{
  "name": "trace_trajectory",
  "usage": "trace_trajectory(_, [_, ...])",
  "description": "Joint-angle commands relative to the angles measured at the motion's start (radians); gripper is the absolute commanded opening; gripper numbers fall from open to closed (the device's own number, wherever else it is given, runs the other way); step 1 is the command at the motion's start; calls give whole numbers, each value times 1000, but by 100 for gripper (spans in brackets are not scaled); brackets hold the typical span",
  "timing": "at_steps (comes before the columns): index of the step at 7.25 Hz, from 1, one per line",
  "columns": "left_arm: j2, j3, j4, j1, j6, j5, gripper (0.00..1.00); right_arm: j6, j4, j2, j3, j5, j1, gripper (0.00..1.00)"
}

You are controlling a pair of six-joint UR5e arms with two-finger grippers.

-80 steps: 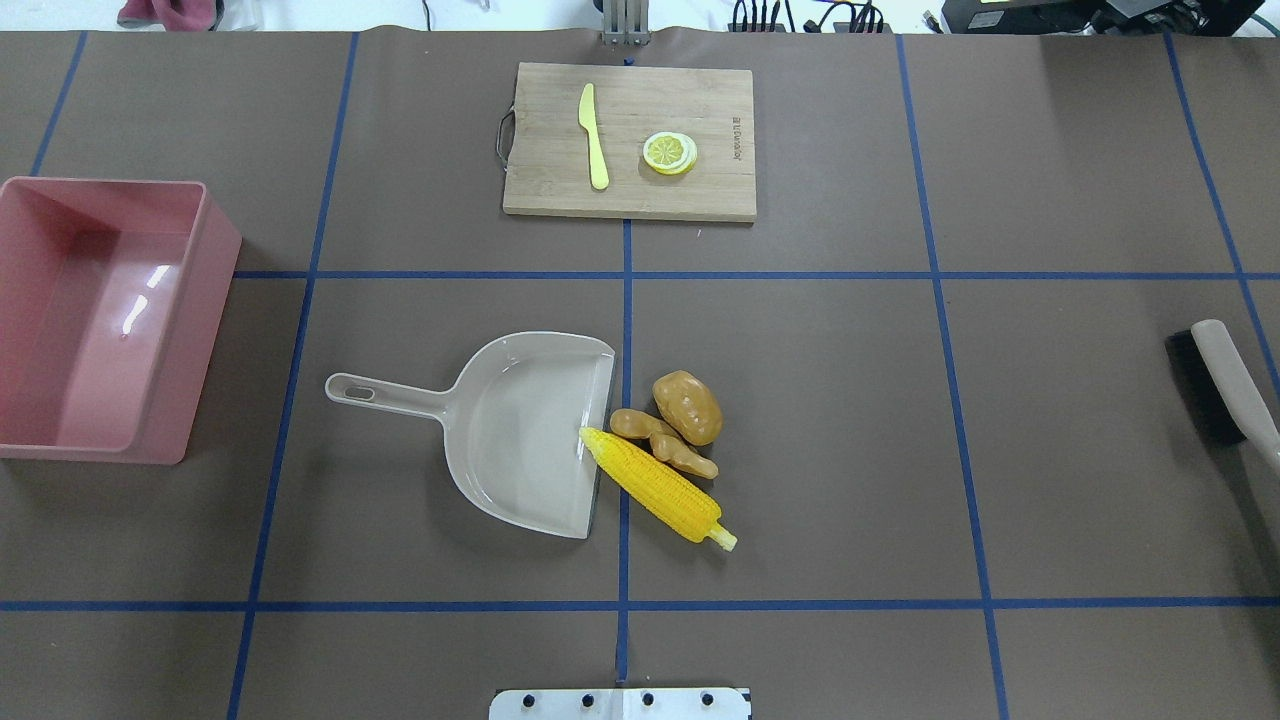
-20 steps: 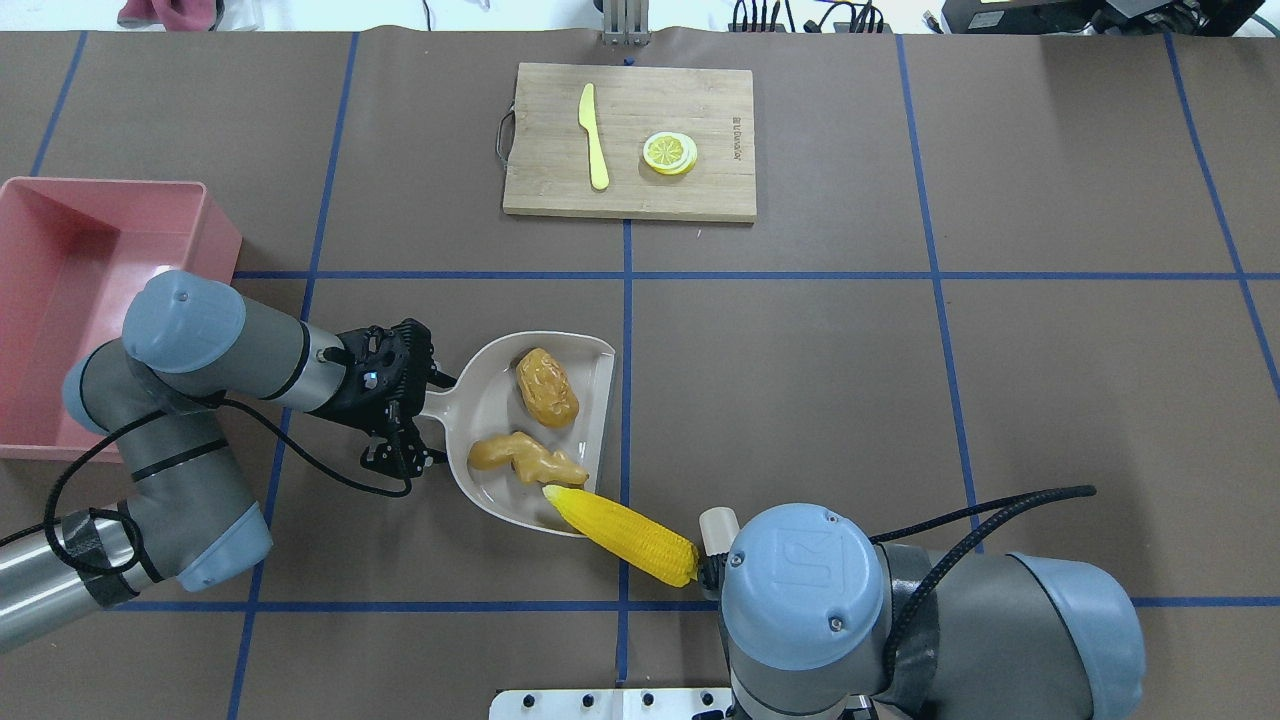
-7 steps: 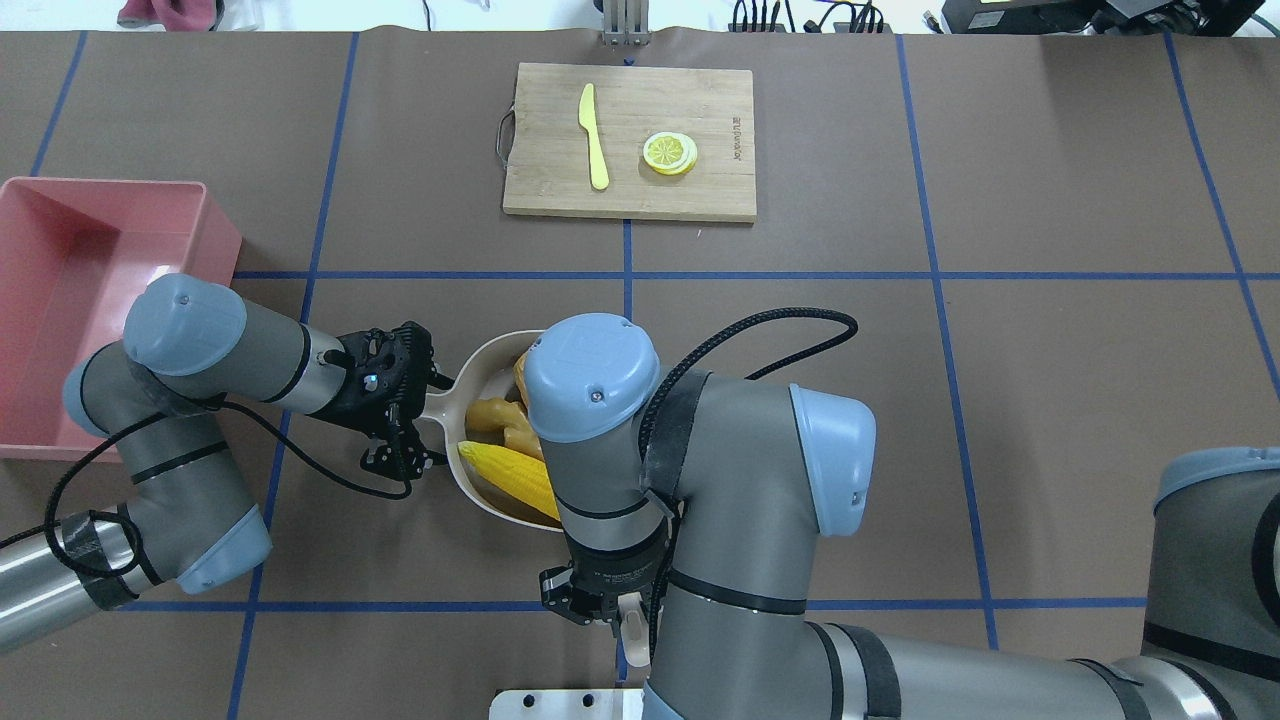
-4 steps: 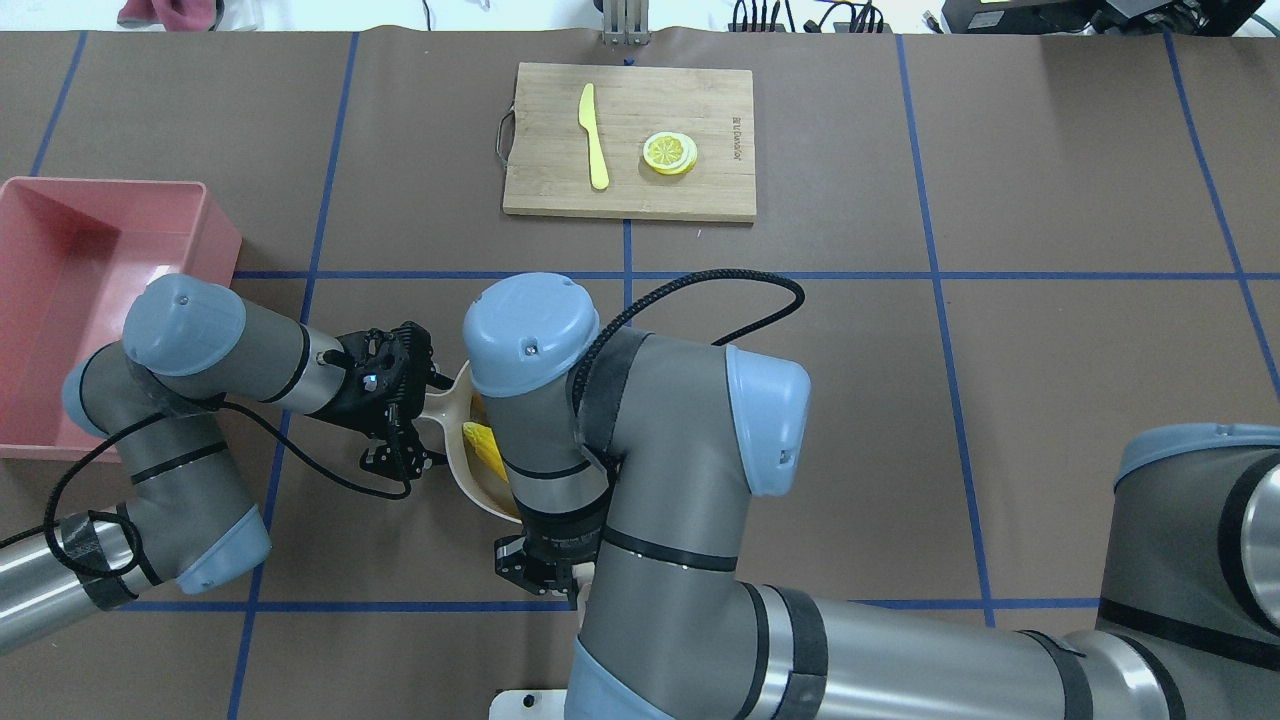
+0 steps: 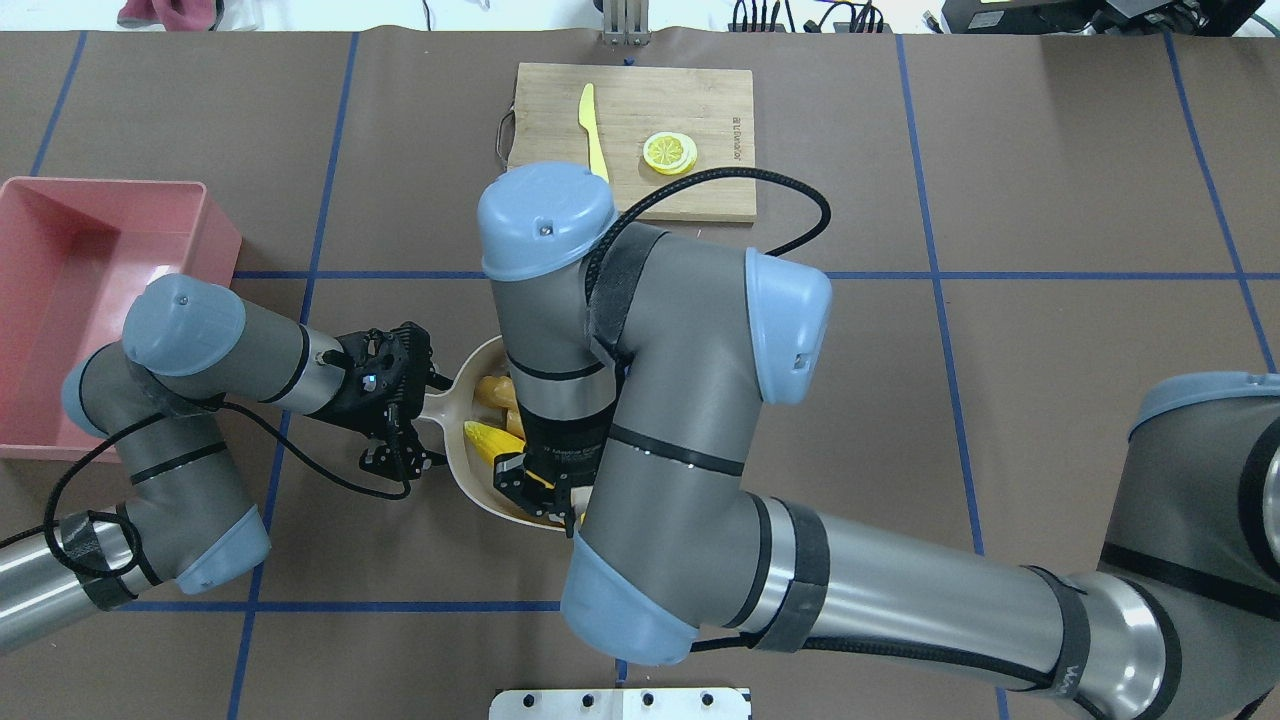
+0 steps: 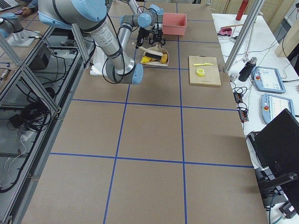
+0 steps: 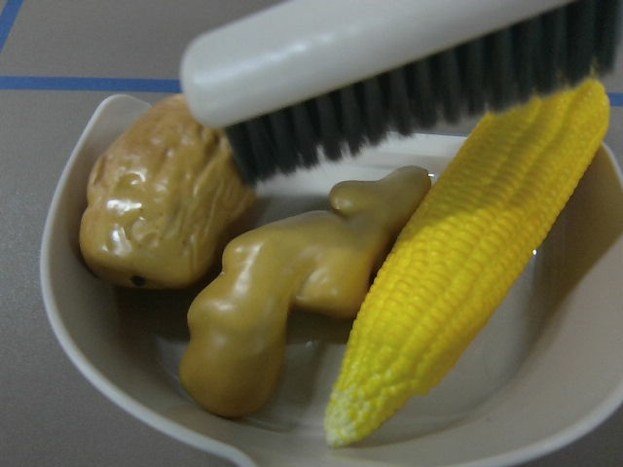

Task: Sweep and dump trash into bin

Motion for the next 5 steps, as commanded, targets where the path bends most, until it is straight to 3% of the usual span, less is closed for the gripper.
trace_trajectory(1, [1,1,0,0,0,0,93,-51,-72,-164,186,2,91,0])
trace_trajectory(3, [1,-1,0,0,0,1,93,-166,-71,-445,405,-5,195,0])
trace_trajectory(5, [1,-1,0,0,0,1,93,-367,-59,-637,462,-10,309,0])
